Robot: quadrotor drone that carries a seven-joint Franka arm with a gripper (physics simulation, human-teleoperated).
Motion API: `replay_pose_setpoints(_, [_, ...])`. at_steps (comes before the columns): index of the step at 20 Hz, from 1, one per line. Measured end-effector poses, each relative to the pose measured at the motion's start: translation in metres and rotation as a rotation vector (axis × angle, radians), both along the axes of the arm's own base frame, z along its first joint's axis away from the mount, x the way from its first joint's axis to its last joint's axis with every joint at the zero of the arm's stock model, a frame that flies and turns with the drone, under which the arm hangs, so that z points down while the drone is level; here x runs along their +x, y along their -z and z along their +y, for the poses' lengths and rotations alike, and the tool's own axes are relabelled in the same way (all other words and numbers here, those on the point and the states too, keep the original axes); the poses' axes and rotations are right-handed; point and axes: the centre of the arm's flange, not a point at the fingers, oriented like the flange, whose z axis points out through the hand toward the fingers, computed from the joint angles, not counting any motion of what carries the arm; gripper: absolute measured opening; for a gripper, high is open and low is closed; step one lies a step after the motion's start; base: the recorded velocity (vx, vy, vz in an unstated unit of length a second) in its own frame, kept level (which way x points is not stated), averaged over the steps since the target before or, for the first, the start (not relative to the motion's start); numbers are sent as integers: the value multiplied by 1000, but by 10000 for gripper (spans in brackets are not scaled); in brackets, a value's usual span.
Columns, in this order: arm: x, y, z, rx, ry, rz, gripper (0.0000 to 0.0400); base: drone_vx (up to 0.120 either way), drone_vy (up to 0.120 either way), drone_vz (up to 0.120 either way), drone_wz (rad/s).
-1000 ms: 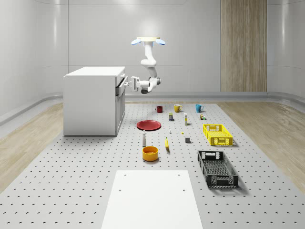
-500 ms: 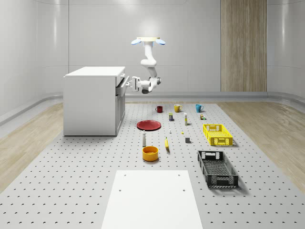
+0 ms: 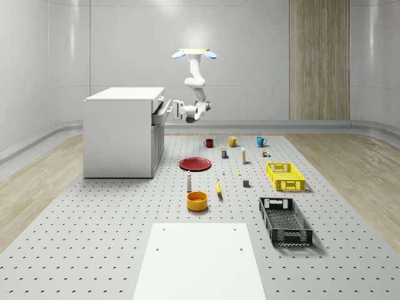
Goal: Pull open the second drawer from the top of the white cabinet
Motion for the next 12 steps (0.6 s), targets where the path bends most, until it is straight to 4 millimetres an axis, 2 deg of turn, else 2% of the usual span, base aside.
replay_pose_setpoints(1, [2,7,-2,7,0,-39,166,0,0,0,0])
replay_pose_setpoints(5, [2,7,-10,15,1,-34,124,0,0,0,0])
replay_pose_setpoints(6, [0,0,-13,2,0,7,183,0,0,0,0])
replay_pose_setpoints(7, [0,2,-17,-2,0,-34,165,0,0,0,0])
replay_pose_setpoints(12, [1,5,-37,7,1,-21,141,0,0,0,0])
